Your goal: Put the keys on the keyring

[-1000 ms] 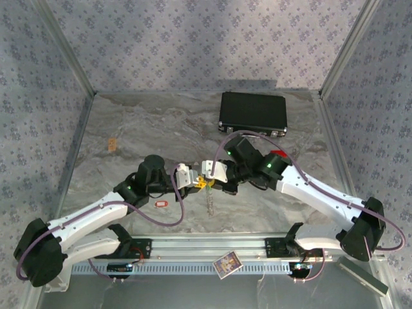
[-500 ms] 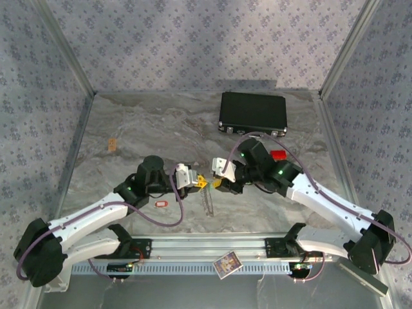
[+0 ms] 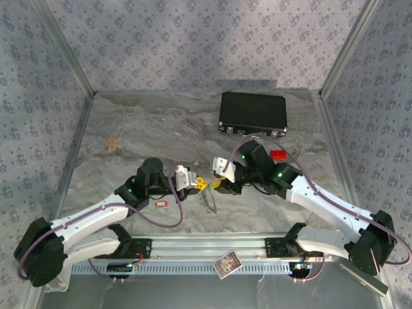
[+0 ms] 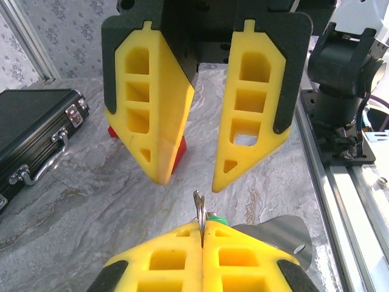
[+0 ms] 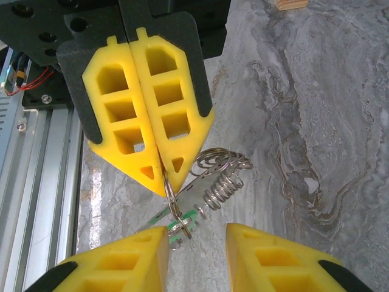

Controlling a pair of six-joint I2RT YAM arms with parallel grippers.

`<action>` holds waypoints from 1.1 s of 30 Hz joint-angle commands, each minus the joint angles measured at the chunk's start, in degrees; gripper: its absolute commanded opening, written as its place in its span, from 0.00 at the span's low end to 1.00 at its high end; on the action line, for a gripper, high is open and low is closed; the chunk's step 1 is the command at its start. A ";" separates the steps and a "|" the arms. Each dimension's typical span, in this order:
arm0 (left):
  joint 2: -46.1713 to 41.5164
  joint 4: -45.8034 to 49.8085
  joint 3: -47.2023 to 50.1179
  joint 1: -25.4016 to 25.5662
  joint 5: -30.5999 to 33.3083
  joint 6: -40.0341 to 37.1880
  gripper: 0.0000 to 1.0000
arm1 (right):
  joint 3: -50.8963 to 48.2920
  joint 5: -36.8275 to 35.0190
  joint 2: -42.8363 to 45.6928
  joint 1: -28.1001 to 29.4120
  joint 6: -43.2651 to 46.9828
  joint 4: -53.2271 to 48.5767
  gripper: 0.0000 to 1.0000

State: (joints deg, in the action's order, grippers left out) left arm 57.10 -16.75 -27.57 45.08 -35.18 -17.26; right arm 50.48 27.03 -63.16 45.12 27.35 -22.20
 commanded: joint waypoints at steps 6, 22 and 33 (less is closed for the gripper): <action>-0.94 -3.29 -0.63 0.16 -2.17 0.56 0.00 | 0.76 2.32 -0.92 -0.10 0.07 -0.95 0.16; -1.70 -4.17 -0.62 0.14 -2.56 0.69 0.00 | 1.06 3.67 -2.34 -0.08 0.94 -2.79 0.01; -2.06 -5.21 -0.21 0.16 -1.81 1.00 0.00 | 0.70 3.84 -2.50 -0.38 0.15 -1.19 0.13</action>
State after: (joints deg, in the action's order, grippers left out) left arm 56.36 -18.33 -27.57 45.08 -35.99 -16.84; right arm 50.50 29.85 -66.63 45.12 27.75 -23.11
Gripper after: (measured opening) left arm 0.046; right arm 0.105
